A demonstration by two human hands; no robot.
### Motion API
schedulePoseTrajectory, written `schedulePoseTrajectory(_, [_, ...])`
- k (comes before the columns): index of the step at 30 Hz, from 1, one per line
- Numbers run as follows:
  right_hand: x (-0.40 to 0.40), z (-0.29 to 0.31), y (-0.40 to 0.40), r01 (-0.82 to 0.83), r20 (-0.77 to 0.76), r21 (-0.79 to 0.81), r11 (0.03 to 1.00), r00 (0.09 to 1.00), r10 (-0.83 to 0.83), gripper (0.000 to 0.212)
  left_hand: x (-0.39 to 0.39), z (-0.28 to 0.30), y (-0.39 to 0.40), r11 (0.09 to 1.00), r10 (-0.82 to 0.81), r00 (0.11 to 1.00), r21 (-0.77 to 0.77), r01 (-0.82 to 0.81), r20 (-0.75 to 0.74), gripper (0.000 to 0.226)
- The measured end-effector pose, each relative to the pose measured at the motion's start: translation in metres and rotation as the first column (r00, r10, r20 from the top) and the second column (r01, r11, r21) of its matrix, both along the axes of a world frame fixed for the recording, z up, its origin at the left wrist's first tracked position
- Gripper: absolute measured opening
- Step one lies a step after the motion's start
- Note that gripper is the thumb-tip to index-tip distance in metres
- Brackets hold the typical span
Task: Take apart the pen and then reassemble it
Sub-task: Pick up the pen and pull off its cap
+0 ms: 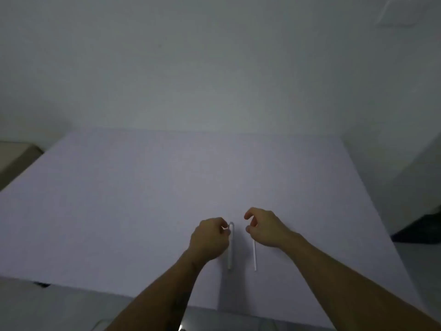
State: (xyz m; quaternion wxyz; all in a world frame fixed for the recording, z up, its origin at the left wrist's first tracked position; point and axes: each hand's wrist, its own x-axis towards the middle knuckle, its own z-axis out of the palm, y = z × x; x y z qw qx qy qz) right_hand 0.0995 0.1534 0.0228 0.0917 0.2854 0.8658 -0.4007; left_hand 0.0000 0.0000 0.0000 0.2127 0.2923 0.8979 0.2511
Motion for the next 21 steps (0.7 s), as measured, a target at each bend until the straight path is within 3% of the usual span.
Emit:
schedulePoseTrajectory(5, [0.005, -0.020, -0.001, 0.001, 0.088, 0.005, 1.000, 0.996, -0.001, 0.033, 0.014, -0.031, 0.004, 0.993, 0.084, 0.994, -0.088, -0.078, 0.065, 0.035])
schedulePoseTrajectory(12, [0.013, -0.039, 0.002, 0.020, 0.063, 0.009, 1.000, 0.998, -0.021, 0.030, 0.025, -0.055, 0.003, 0.982, 0.101, 0.995, -0.163, -0.098, 0.011, 0.030])
schedulePoseTrajectory(18, [0.013, -0.044, 0.006, 0.036, 0.062, -0.027, 0.999, 0.997, -0.034, 0.029, 0.022, -0.058, 0.001, 0.978, 0.158, 0.987, -0.136, -0.157, 0.003, 0.007])
schedulePoseTrajectory(21, [0.006, -0.044, 0.003, 0.086, 0.050, -0.087, 0.992, 0.995, -0.081, 0.027, 0.019, -0.055, -0.003, 0.971, 0.213, 0.977, -0.114, -0.208, 0.032, 0.008])
